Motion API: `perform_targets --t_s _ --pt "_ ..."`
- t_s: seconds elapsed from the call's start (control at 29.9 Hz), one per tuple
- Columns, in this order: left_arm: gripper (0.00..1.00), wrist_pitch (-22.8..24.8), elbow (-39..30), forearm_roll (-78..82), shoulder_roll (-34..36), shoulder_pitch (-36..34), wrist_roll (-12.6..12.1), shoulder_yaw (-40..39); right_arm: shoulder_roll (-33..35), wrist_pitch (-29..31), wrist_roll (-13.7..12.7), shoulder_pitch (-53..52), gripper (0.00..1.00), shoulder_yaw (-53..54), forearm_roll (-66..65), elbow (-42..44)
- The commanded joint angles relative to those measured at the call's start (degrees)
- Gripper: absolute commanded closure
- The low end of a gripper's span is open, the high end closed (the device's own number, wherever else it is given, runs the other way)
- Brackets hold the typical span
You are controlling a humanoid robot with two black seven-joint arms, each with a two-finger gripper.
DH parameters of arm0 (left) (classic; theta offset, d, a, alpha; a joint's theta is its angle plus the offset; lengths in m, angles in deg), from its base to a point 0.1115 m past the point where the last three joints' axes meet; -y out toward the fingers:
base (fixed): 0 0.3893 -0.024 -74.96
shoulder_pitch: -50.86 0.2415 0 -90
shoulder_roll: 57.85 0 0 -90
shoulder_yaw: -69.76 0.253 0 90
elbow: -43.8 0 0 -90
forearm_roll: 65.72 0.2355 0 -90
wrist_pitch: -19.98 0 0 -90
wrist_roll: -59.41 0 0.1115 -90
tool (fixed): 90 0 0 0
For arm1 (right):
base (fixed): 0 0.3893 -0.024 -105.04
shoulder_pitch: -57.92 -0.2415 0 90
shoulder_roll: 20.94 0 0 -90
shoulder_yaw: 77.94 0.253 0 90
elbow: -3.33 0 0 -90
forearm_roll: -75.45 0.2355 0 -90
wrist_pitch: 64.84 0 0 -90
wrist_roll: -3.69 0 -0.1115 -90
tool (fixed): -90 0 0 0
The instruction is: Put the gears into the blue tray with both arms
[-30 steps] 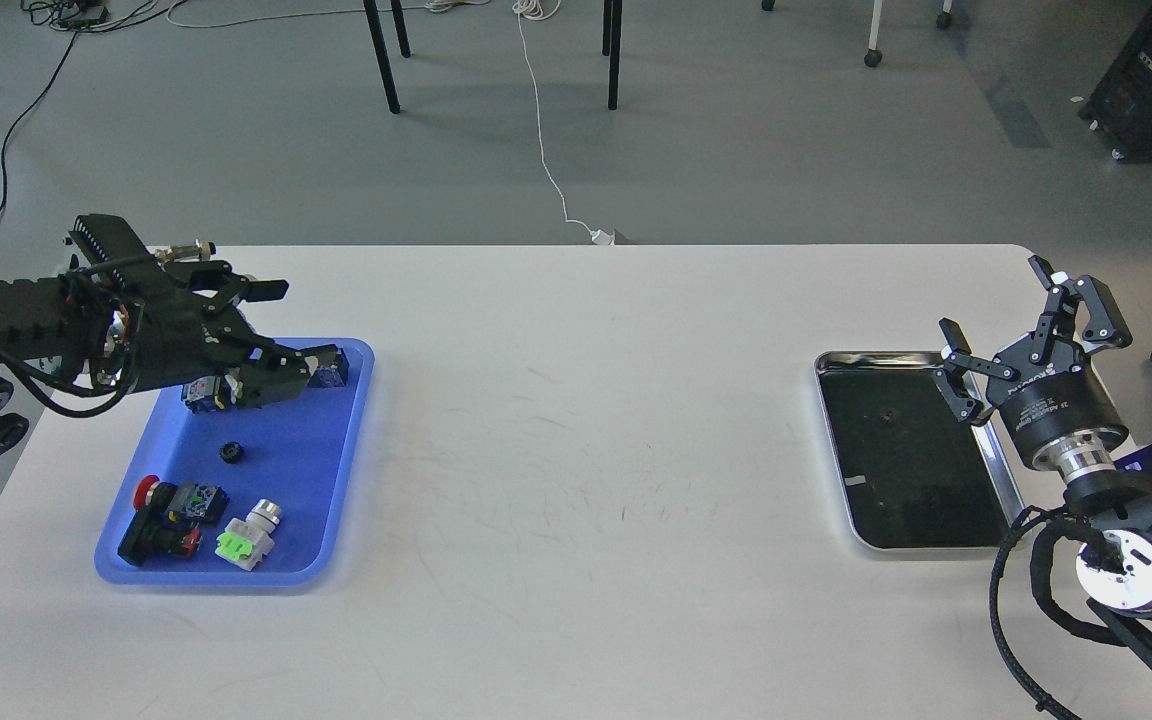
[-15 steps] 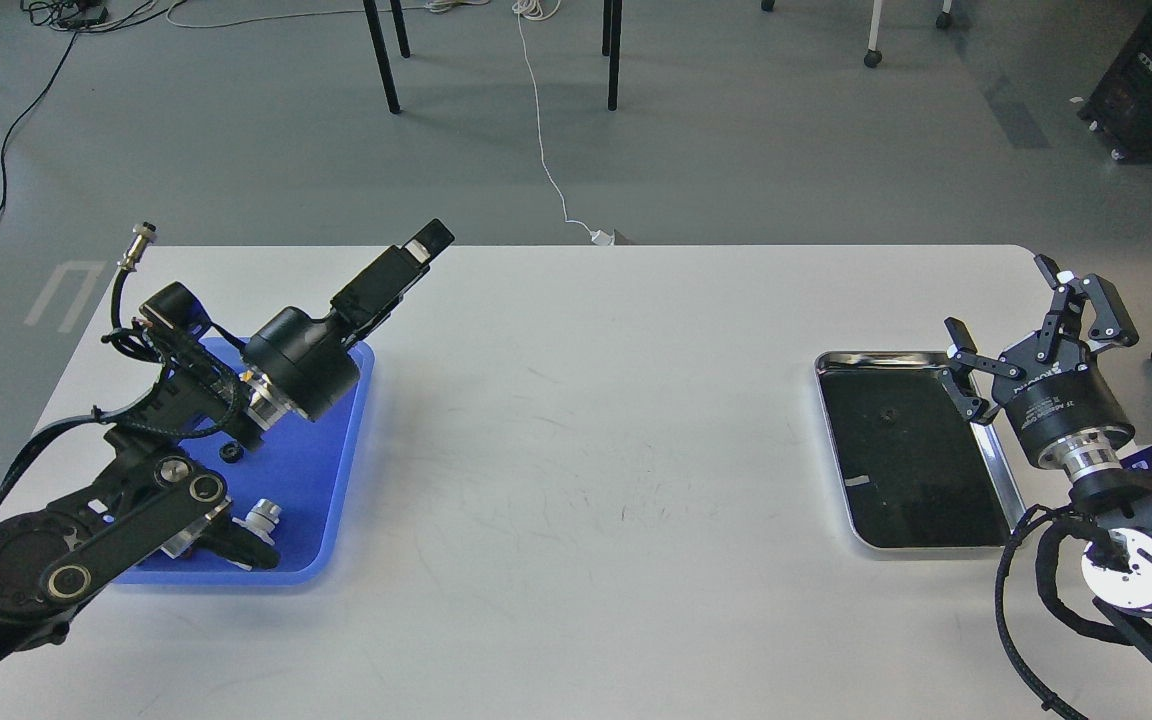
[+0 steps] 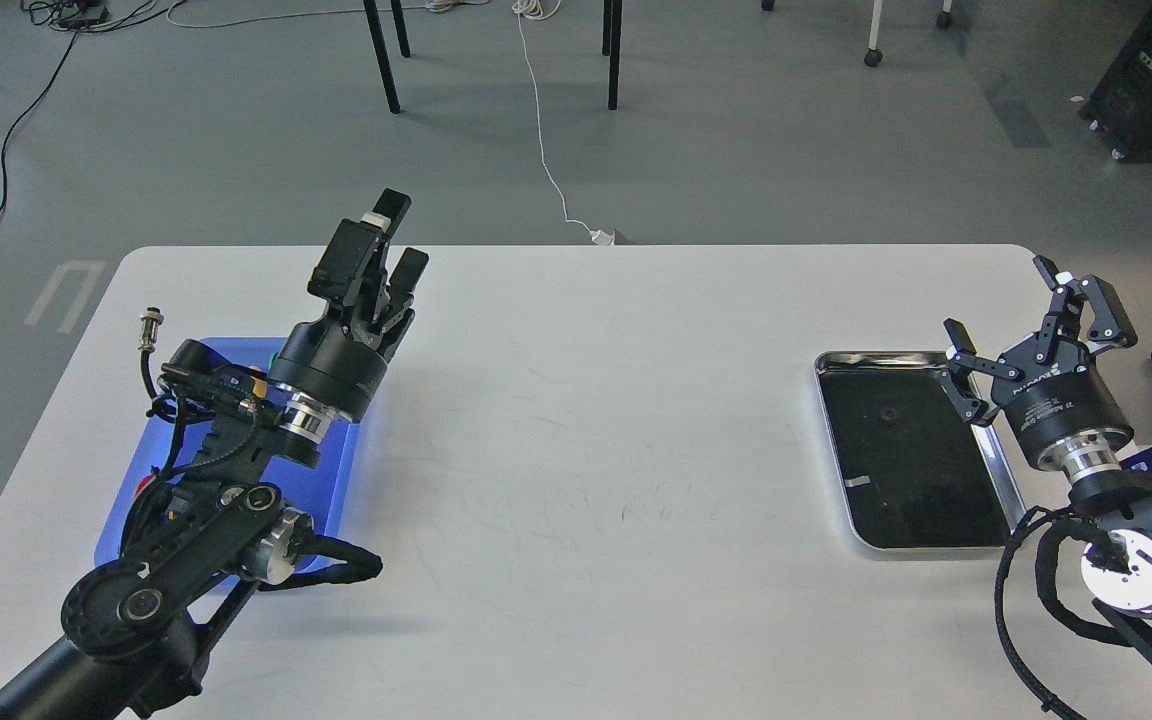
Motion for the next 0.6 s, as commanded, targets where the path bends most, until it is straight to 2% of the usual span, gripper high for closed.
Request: perform_targets --t_s 0.0,0.17,0.4,0.57 --pt "0.02 3.08 0.16 -4.64 -1.95 0.93 -5.20 -4.18 0.04 0.00 0.01 0.00 0.01 0.00 0.00 -0.05" --pt "0.02 7.39 0.34 -9.29 -3.53 2.42 -7.32 -8.67 -0.05 0.00 0.01 0.26 0.01 -0.17 0.00 -0.05" --pt "0.02 9.24 0.34 -18.36 -4.15 2.51 -13.29 -9.99 -0.05 0.00 0.01 0.35 0.01 -0.35 0.00 -0.05" --pt "0.02 10.56 0.34 -18.27 -5.11 2.86 -13.65 -9.91 -0.67 0.00 0.01 0.26 0.01 -0.44 -0.08 -0.05"
